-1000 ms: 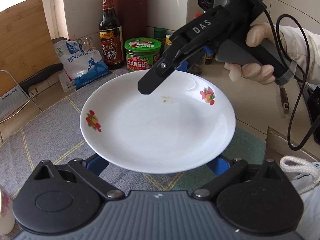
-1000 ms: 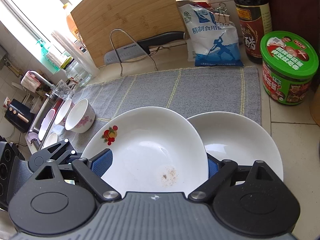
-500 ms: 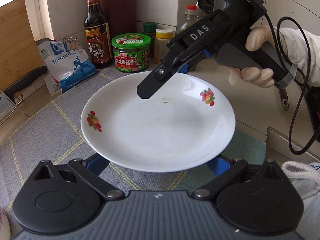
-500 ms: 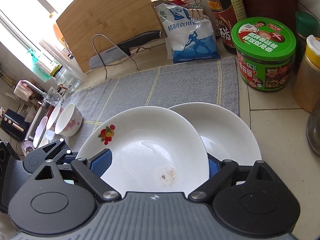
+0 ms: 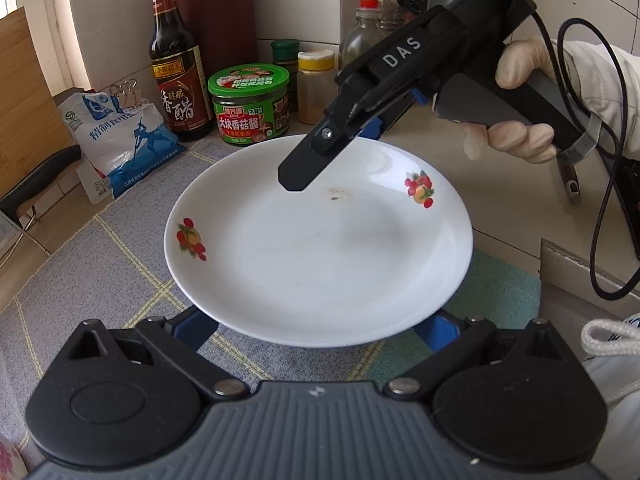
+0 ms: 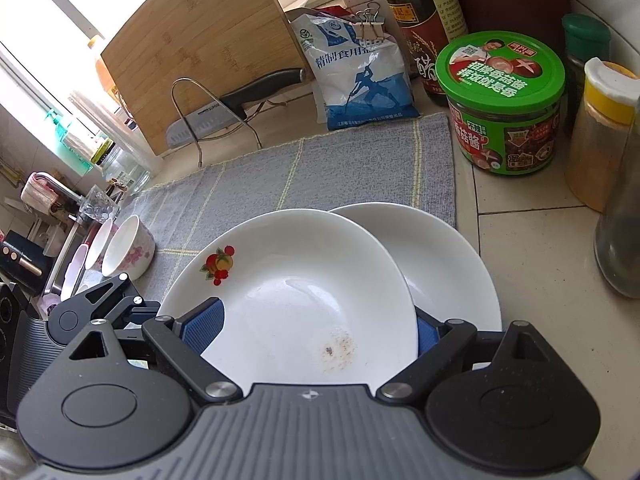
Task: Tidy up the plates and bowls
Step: 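Lower the plate onto the stacked plates with the right tool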
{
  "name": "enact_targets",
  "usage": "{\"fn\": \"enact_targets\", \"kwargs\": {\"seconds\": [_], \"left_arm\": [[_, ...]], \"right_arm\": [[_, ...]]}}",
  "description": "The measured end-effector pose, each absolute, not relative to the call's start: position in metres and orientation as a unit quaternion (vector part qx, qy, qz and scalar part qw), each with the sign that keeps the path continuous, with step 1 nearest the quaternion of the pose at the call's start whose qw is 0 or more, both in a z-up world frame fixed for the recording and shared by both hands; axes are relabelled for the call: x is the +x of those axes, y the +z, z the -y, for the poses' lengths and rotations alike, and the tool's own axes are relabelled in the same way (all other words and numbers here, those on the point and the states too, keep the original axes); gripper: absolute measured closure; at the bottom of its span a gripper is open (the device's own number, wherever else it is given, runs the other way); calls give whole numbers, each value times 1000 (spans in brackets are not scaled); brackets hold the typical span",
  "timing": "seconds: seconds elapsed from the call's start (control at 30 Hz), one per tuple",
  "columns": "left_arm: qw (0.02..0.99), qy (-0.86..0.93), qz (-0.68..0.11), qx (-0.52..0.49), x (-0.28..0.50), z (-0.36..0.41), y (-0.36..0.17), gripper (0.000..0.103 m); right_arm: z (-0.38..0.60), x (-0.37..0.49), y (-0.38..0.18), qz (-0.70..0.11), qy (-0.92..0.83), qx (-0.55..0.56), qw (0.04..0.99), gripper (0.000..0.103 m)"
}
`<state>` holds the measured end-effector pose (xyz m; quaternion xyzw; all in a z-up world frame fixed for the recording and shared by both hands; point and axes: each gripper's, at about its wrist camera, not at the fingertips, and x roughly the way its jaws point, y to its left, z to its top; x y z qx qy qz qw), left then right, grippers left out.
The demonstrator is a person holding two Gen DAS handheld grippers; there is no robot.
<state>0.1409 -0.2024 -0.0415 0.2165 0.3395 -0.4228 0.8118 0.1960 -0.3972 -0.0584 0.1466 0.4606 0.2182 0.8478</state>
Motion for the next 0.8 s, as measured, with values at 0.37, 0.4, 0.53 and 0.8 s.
{"fn": "enact_targets", "kwargs": {"seconds": [0.37,0.4,0.53,0.8], "left_arm": [[800,-443,-340,218,154,207,-46,1],[800,-443,-338,221,155,207,-46,1],[798,-448,-334,228,158,209,-48,1],[798,-450,-332,225,161,211,-52,2]], "right_arm": [[407,183,-54,-453,187,153,858,7],[409,181,-54,-453,184,156,859,7],[412,174,-51,-452,171,155,861,7],[414,162,-49,-456,152,154,863,7]]}}
